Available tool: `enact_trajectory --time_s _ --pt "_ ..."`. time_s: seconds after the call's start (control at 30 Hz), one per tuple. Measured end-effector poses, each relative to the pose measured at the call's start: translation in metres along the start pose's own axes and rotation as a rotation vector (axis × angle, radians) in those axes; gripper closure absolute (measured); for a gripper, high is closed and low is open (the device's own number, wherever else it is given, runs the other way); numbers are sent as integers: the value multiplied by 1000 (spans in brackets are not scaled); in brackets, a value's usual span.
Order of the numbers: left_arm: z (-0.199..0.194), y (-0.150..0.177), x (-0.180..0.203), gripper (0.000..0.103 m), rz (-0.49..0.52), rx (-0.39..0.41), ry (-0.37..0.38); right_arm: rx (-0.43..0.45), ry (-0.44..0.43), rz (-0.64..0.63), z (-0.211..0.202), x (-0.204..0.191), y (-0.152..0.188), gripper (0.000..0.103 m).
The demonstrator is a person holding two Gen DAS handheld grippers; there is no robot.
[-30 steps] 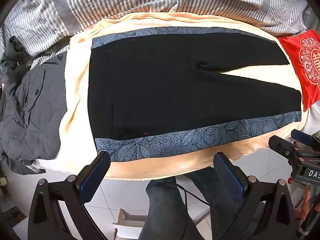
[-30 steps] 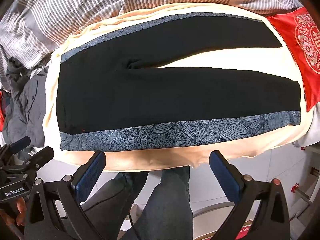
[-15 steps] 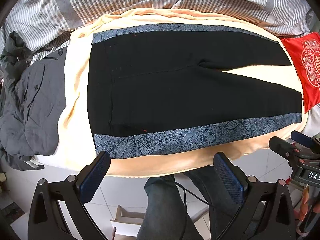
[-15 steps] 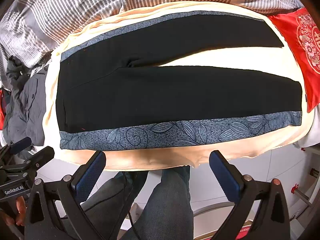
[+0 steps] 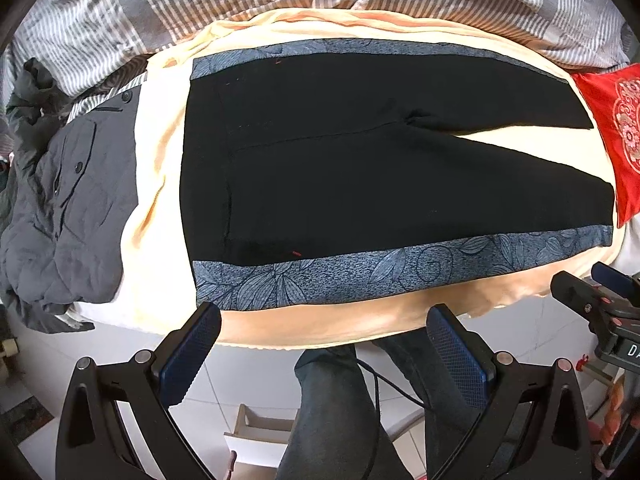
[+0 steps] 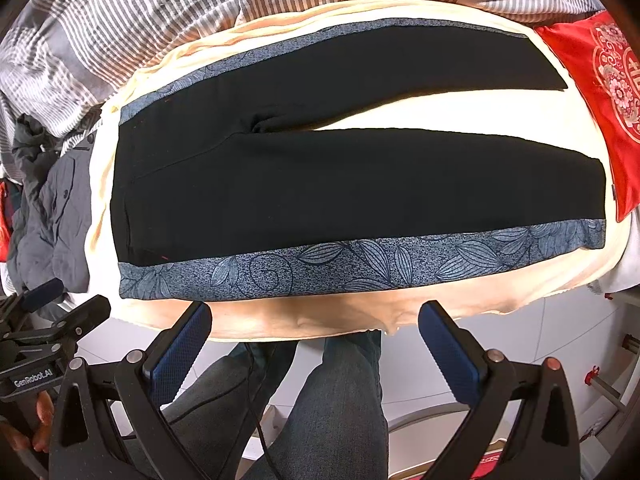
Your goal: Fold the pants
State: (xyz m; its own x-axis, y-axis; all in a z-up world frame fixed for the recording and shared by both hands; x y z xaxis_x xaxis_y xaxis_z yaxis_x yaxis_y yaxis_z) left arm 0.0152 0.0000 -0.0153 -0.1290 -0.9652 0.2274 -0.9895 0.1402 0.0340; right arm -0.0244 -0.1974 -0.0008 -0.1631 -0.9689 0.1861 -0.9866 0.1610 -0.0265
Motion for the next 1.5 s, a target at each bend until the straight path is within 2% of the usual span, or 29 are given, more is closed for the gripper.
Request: enact_trajectory --time_s 0.1,0.67,0.87,0.93,1.1,1.13,1.2,1.3,1.37,1.5 --pt "0 2 1 0 -10 0 15 -1 -3 -1 1 0 0 0" --pt "-2 1 14 0 -8 53 -20 -1 -28 3 7 15 3 0" --pt "-1 3 19 0 -52 79 -16 15 -58 7 7 24 3 0" --pt "-3 3 14 0 -96 106 9 23 -92 20 6 28 1 0" --pt "2 6 -1 0 -221 147 75 32 -262 83 7 34 -1 0" --pt "5 7 -7 0 -253 158 79 31 -316 97 9 33 0 0" --pt "10 10 -14 0 -278 167 57 23 -368 112 15 31 3 0" --pt "28 19 -30 0 -320 149 41 -36 -434 121 36 21 12 0" --pt "44 25 -41 0 -342 133 70 -99 -486 146 57 9 21 0" --pt "79 36 -65 0 -373 135 124 -152 -538 207 104 -12 35 0"
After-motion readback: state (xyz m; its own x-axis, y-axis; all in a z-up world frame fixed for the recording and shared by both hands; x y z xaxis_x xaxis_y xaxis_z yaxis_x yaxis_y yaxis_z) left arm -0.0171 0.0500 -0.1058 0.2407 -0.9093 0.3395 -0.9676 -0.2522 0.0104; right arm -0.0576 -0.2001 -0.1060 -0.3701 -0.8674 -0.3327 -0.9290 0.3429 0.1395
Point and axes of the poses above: each gripper's, at about its wrist camera, not at the fingertips, and z roughly the way its jaws point, x to its right, y to its underside, the point moved 6 cm from there along z, roughly the way its jaws point, and after that the axes turned 13 degrees about y, right-handed, at the moved point
